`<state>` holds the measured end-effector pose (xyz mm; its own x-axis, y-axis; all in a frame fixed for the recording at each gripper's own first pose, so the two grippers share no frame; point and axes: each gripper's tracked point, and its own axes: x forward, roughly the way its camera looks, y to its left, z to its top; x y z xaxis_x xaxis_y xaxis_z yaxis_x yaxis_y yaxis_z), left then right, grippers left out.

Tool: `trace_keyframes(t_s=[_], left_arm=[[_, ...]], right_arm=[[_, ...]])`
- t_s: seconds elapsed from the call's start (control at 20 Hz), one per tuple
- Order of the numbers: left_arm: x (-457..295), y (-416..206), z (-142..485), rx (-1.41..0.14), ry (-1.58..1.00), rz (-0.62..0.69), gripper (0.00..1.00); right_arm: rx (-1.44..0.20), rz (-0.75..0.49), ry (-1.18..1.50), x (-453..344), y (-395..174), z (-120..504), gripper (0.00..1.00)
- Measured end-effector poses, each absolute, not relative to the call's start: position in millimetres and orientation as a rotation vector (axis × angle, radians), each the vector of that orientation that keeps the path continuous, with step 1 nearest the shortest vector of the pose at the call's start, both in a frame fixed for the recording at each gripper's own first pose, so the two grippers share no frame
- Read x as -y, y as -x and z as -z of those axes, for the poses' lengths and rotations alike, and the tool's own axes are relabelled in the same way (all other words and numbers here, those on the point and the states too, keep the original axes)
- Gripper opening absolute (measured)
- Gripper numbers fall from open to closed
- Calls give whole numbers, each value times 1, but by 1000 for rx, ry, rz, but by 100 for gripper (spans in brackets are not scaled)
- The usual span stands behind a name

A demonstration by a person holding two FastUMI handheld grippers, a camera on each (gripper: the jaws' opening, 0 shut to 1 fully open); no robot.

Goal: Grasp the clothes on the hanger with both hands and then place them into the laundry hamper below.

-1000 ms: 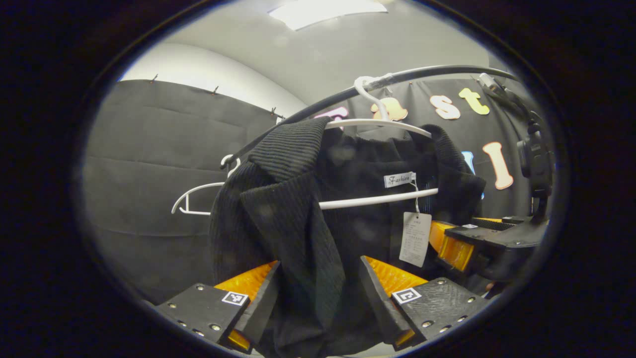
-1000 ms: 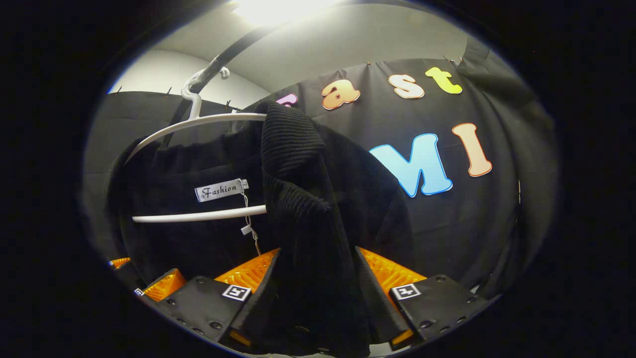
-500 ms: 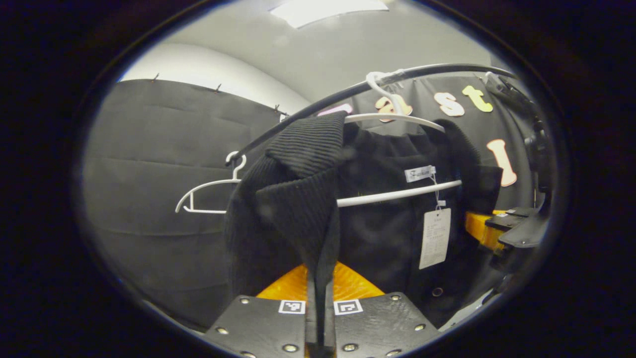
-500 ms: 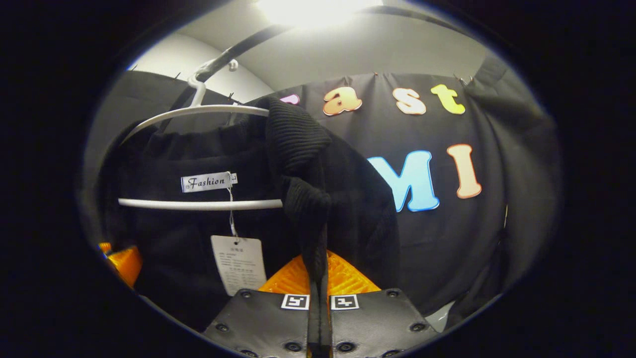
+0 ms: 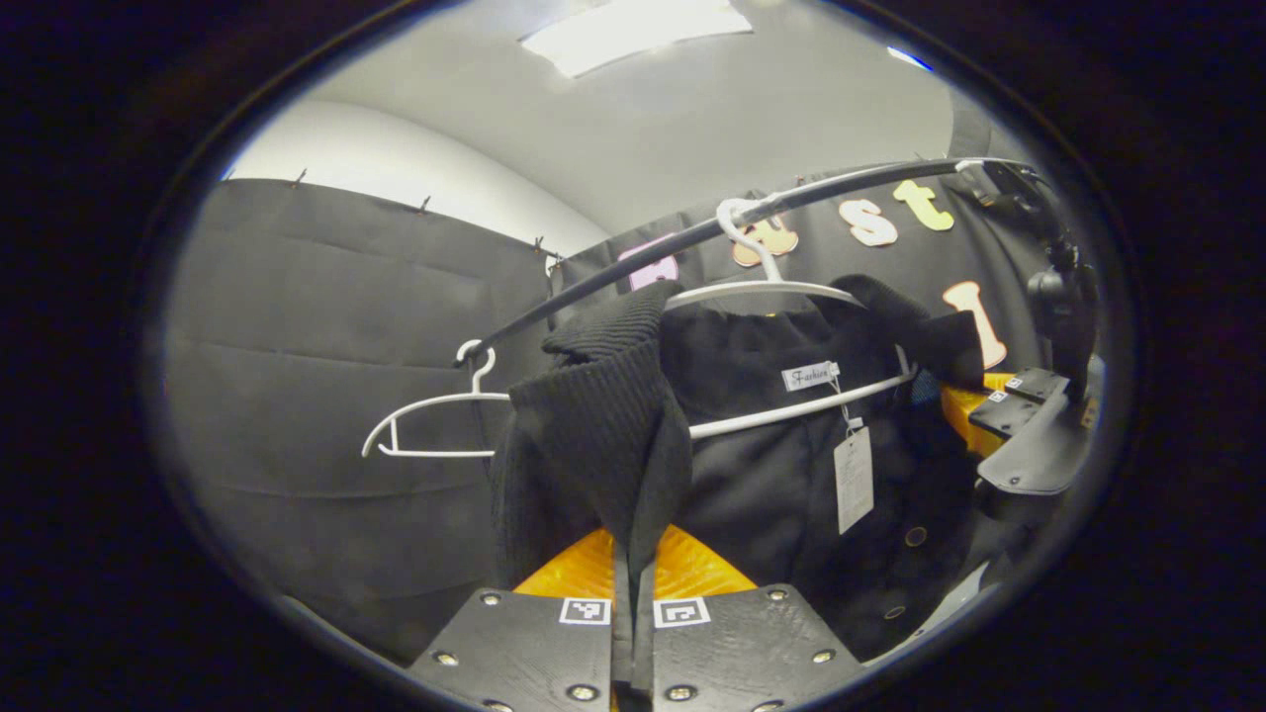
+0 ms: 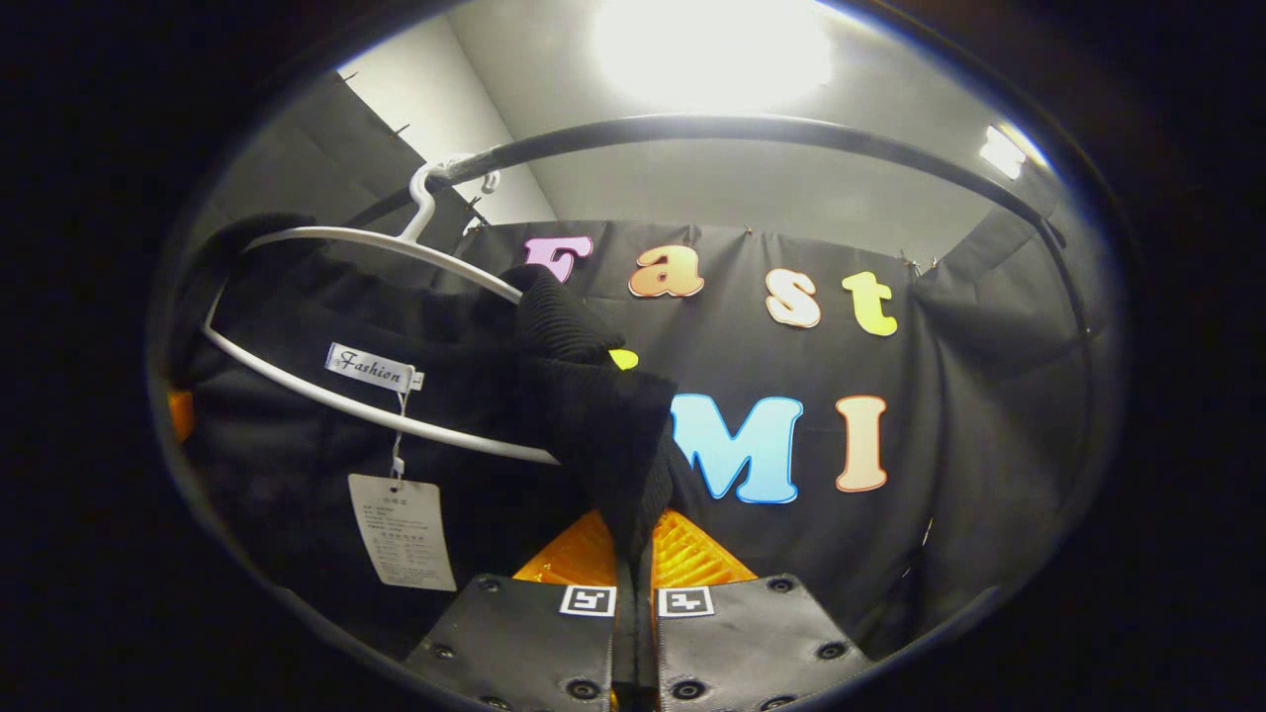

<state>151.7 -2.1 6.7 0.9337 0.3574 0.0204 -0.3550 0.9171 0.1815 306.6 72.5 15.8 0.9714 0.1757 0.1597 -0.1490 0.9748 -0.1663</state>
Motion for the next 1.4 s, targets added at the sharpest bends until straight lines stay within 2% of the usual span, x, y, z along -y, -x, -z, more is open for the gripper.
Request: trace_keyframes(t_s=[0.15, 0.4, 0.9, 0.95, 1.0, 1.05, 1.1, 1.4], left_arm=[[1, -140, -19, -5, -197, -364, 0], [0, -130, -33, 9, -169, -352, 0], [15, -127, -13, -50, -83, -271, 1], [14, -128, -12, -55, -80, -267, 5], [13, -126, -11, -53, -76, -260, 0], [10, -125, -12, -34, -76, -262, 5], [-3, -121, -20, -8, -90, -307, 1], [-50, -102, -76, 106, -223, -409, 0]], right_arm=[[213, -133, 157, -63, -292, -27, 0], [259, -104, 171, -52, -303, -43, 1], [239, -148, 166, -63, -305, -32, 1], [231, -151, 167, -64, -306, -29, 1], [225, -153, 168, -64, -307, -28, 1], [220, -154, 167, -64, -306, -27, 1], [214, -155, 164, -63, -306, -25, 1], [264, -112, 169, -46, -332, -45, 1]])
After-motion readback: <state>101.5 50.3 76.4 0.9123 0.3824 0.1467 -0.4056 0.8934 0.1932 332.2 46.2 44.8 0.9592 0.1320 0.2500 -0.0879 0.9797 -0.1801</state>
